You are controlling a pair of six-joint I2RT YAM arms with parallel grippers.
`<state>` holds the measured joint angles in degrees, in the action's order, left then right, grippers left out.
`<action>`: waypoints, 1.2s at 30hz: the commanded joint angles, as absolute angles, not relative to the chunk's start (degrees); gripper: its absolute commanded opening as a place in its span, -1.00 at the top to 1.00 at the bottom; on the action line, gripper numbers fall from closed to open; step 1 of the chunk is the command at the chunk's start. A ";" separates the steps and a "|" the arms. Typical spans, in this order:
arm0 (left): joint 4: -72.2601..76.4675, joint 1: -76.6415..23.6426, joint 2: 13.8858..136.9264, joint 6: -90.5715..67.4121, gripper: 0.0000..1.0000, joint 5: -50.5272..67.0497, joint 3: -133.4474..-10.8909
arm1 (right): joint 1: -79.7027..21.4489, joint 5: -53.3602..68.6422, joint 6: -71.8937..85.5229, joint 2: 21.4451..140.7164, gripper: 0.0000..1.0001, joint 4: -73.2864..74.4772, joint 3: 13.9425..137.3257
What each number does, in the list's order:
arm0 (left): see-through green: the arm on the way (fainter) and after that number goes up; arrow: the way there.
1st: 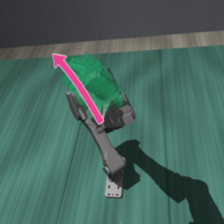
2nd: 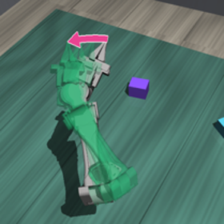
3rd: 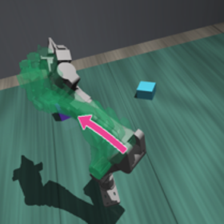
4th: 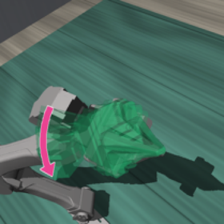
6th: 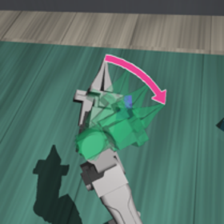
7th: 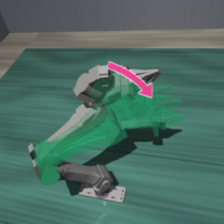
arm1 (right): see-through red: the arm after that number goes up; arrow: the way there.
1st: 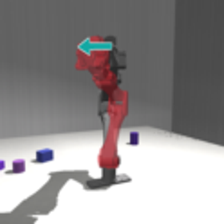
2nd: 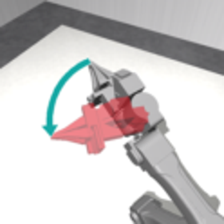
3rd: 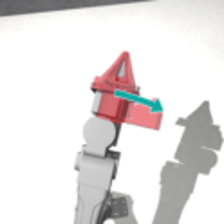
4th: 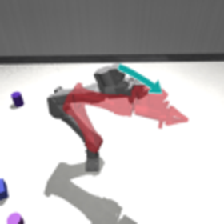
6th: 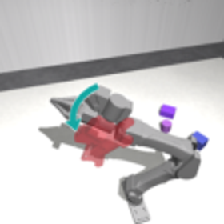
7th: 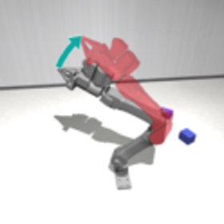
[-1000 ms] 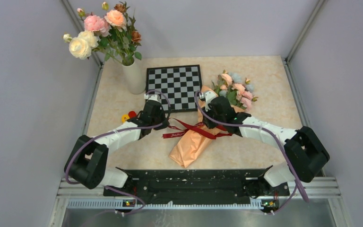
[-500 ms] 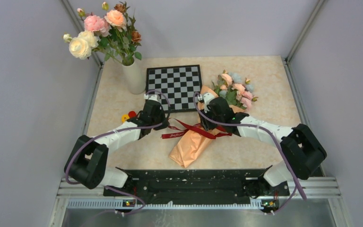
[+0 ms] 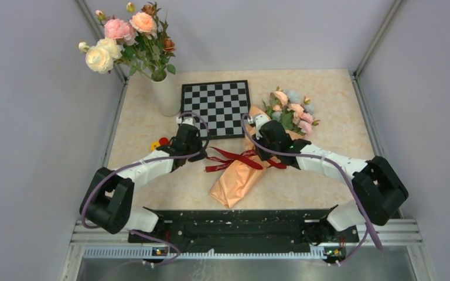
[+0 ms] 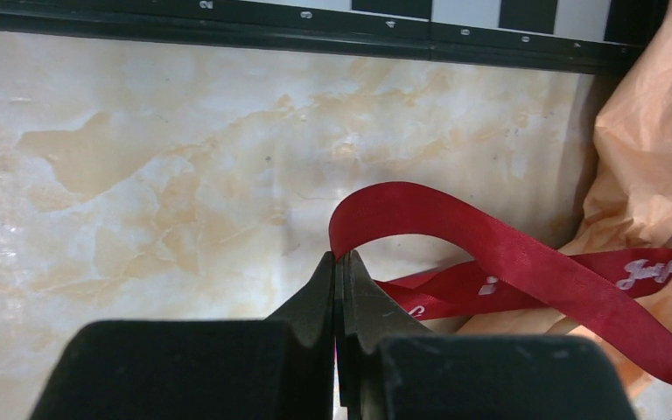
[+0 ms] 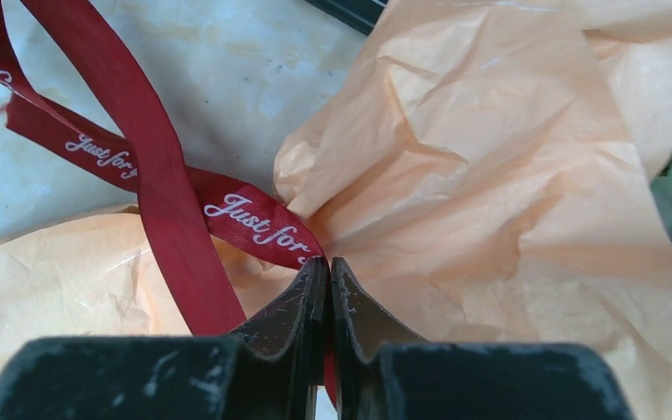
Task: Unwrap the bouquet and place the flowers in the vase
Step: Untie the ribbon from the wrapping paper.
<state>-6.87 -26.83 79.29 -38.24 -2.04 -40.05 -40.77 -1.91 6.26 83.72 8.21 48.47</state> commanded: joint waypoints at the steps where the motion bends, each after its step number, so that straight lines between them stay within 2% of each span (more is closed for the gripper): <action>1: -7.62 -25.75 79.05 -37.61 1.00 -3.98 -40.93 | -41.66 -7.14 8.06 78.45 0.88 10.52 49.33; 7: -8.04 -24.00 79.78 -37.50 1.00 -3.96 -41.00 | -41.66 -14.79 12.17 72.89 1.00 14.54 47.64; 13: -7.57 -21.68 80.24 -38.23 1.00 -4.22 -40.25 | -41.45 -34.52 23.60 65.32 1.00 19.16 42.88; 15: -7.28 -21.00 80.09 -38.89 1.00 -4.50 -39.65 | -41.09 -37.69 27.66 62.88 1.00 20.28 41.07; 28: -5.53 -16.73 78.97 -41.28 1.00 -3.93 -35.59 | -40.34 -43.39 46.85 56.47 1.00 22.64 31.20; 30: -5.36 -16.57 78.76 -41.41 1.00 -3.58 -35.16 | -40.34 -43.82 46.88 55.94 0.87 23.40 31.37; 33: -5.43 -16.52 78.18 -41.25 1.00 -3.15 -35.03 | -40.30 -46.05 45.44 53.75 0.38 24.94 32.21; 36: -6.01 -16.52 77.60 -40.48 0.96 -2.66 -35.43 | -40.31 -46.77 39.76 50.45 0.11 23.60 33.04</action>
